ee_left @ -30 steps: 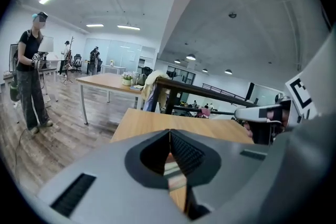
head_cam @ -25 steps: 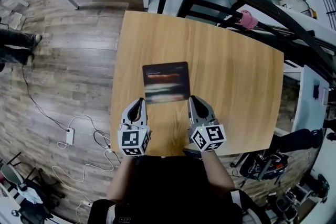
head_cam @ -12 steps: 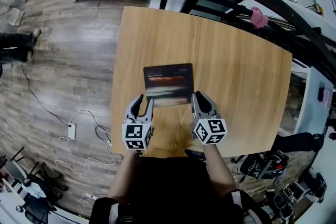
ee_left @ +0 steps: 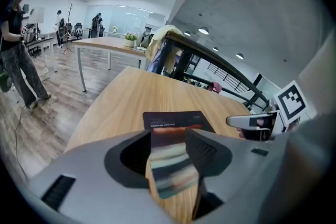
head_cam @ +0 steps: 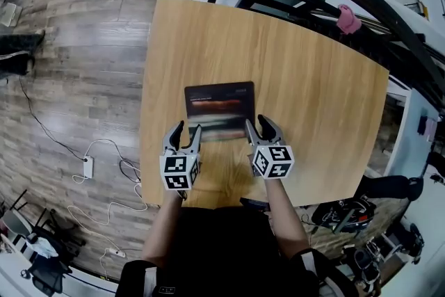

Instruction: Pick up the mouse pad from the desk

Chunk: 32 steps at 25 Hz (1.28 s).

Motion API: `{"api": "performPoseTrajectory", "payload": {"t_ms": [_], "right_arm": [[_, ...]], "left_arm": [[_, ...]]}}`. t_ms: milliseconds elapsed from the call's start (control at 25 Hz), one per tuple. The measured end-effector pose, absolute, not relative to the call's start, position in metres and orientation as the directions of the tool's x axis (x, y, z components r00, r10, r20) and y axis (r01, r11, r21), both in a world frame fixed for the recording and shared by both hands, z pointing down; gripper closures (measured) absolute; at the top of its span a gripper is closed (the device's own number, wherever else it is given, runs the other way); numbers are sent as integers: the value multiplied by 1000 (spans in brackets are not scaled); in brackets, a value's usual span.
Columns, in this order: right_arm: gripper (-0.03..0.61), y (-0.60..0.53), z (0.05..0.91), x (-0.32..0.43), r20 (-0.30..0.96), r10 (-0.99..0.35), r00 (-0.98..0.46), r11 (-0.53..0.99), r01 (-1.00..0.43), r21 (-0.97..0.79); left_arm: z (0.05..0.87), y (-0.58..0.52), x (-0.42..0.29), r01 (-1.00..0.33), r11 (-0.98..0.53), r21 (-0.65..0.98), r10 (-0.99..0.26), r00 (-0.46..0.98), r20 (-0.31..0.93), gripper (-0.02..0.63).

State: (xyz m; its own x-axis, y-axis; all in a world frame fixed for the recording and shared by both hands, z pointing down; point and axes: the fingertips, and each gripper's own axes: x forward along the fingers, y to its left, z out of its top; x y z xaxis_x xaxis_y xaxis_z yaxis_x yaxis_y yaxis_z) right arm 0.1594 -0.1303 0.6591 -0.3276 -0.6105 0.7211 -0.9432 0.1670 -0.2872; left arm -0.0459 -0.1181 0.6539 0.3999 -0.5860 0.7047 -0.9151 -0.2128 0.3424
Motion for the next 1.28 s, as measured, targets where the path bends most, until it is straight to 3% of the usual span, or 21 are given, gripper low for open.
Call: {"api": "performPoseTrajectory", "payload": {"t_ms": [720,1280], "right_arm": [[365,-143,725,168,829,-463,-313,170,-950,-263],[365,-138,734,164,864,-397,-311,194,-948,-252]], "left_arm": [[711,-114,-32,-908,-200,368,-450,419,788,393],[721,-111,-20,-899,-198,392,-417,439,796,388]]}}
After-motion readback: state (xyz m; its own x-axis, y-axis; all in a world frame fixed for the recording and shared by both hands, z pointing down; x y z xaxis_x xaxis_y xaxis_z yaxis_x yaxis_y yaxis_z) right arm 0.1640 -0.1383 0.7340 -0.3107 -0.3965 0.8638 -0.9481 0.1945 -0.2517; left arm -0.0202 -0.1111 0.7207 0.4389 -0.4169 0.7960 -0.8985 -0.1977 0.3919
